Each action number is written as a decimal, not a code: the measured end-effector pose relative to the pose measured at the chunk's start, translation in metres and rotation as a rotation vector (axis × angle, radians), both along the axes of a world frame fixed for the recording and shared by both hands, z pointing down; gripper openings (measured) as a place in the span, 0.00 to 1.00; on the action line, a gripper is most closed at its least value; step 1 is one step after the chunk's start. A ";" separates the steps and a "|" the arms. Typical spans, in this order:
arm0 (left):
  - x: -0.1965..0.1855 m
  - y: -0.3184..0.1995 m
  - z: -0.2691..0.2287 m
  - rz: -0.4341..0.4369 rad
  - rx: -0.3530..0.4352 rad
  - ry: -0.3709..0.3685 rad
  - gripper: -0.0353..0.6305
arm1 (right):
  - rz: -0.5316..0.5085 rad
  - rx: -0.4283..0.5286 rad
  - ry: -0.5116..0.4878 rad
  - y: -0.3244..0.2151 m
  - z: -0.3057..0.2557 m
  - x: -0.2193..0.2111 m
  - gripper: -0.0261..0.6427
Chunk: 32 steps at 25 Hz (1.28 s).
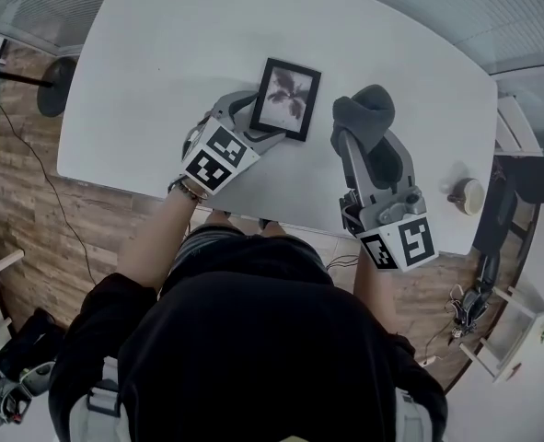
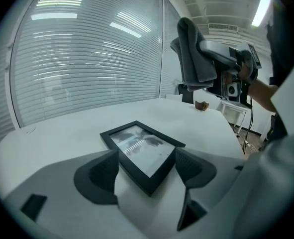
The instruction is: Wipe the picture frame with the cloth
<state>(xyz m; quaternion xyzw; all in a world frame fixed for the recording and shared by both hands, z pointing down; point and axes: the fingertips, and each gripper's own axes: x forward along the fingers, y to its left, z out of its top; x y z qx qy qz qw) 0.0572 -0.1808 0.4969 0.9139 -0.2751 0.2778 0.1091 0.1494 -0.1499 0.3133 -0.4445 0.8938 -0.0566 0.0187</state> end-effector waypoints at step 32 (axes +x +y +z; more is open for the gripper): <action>-0.001 0.001 0.008 0.001 -0.020 -0.034 0.59 | -0.068 -0.172 0.737 -0.123 0.134 -0.005 0.22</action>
